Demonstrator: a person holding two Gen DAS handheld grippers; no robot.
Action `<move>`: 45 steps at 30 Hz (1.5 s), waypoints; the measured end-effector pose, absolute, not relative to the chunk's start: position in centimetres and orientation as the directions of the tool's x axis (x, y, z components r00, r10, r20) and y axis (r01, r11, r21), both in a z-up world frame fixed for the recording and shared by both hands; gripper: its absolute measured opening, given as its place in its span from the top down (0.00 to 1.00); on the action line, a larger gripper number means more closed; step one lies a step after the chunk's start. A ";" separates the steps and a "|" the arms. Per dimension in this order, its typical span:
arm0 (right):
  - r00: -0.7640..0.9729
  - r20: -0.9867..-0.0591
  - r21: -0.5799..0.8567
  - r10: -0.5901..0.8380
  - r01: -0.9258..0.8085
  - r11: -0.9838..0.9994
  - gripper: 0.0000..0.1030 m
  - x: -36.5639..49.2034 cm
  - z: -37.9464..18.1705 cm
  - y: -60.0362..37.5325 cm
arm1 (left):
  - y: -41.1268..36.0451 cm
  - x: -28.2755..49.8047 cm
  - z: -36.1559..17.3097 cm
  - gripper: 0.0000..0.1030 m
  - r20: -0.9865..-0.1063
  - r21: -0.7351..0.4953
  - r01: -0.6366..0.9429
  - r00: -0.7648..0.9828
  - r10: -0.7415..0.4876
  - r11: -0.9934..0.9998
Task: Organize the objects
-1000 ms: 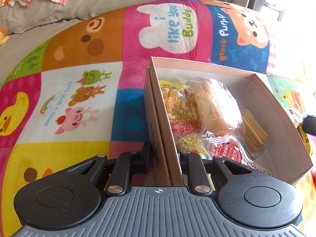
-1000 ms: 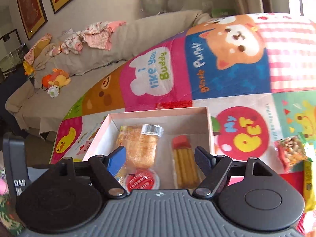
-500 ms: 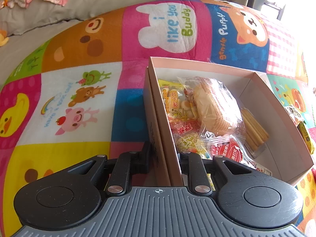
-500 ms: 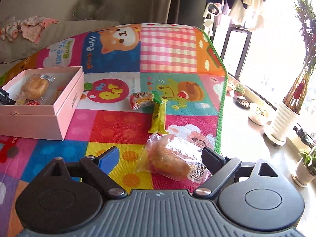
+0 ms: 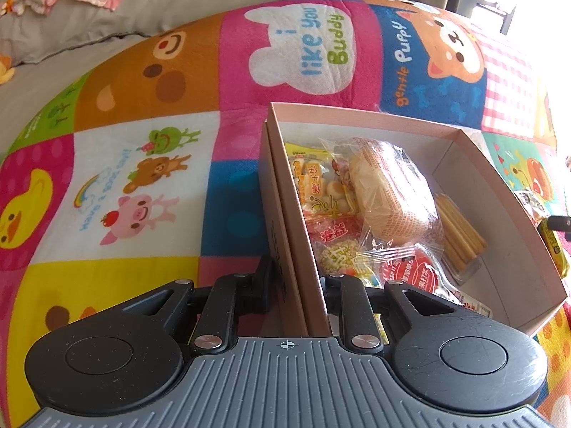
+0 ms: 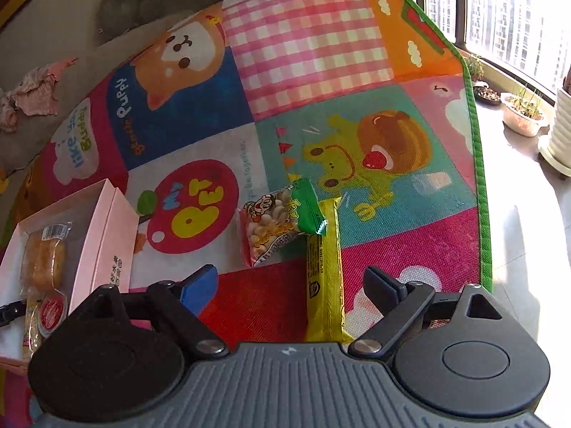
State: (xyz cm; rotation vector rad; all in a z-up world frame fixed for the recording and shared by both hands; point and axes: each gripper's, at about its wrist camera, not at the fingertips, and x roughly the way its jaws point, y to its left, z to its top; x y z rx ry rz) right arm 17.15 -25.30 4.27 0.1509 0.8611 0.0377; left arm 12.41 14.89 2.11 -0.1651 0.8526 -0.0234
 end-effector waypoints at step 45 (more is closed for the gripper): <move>0.553 -0.754 0.191 0.354 -0.331 0.924 0.13 -4.3 5.5 -25.7 | 14.9 12.1 1.9 0.79 -0.738 -0.166 -0.053 0.669 -0.088 0.985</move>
